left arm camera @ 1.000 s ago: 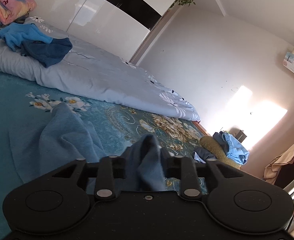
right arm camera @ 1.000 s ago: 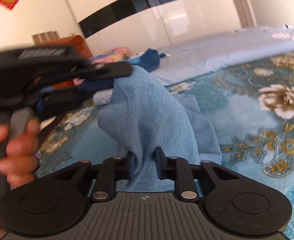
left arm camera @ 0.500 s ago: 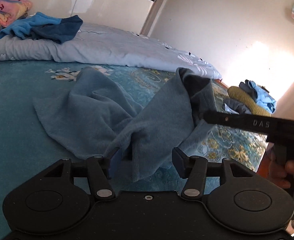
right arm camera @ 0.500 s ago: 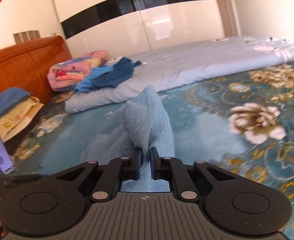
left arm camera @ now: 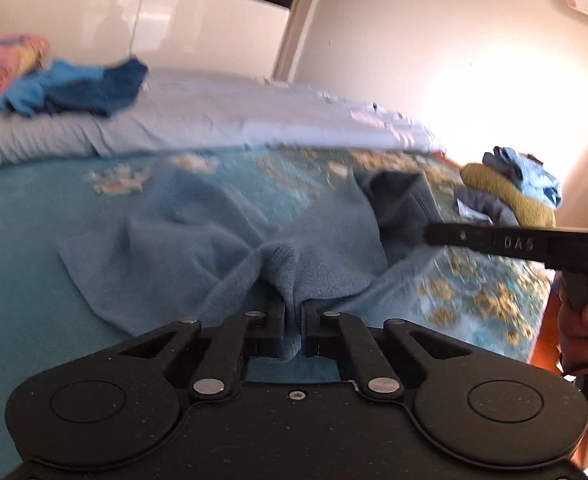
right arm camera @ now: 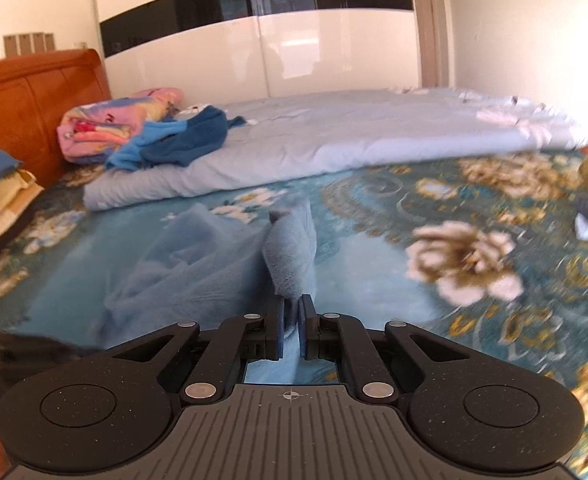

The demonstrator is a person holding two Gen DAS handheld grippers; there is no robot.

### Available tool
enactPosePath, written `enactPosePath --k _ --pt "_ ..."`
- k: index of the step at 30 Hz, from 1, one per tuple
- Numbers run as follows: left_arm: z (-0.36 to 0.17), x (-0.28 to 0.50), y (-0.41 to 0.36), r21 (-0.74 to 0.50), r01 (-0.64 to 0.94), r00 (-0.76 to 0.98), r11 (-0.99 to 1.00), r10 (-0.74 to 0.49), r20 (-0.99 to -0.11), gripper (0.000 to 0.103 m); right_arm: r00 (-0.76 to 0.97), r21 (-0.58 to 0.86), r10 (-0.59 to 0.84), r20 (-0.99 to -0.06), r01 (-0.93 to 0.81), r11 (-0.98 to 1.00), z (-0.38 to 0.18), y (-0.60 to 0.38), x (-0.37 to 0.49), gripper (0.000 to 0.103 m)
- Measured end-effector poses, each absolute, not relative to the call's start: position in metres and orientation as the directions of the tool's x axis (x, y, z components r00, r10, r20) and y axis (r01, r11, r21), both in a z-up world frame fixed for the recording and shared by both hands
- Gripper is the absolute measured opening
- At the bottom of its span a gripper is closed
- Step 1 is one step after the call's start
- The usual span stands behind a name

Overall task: Fold clothes
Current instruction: 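Lift the shirt with both grippers and shake it out in the air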

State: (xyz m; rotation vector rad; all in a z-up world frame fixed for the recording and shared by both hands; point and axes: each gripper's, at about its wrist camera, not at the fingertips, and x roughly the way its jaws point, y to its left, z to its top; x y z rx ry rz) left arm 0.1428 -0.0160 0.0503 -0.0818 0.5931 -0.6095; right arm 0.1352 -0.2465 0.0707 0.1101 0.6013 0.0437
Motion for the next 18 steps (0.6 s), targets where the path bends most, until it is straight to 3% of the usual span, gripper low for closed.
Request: enactPosePath --k 6,15,18 --pt "0.108 0.143 0.002 -0.15 0.497 0.773 0.855 -0.514 -0.371 0.004 0.874 -0.007 -0.049 -0.483 0.052 0.999 0.102 -0.26 0.143 0.004" --pt "0.223 0.118 0.037 -0.106 0.462 0.873 0.881 -0.472 -0.118 0.004 0.955 -0.07 -0.174 -0.241 0.162 0.984 0.185 -0.29 0.131 0.003" --pt "0.252 0.092 0.043 -0.072 0.448 0.89 0.891 -0.452 -0.052 0.004 0.97 -0.121 -0.212 -0.12 0.197 0.973 0.218 -0.292 0.111 0.002"
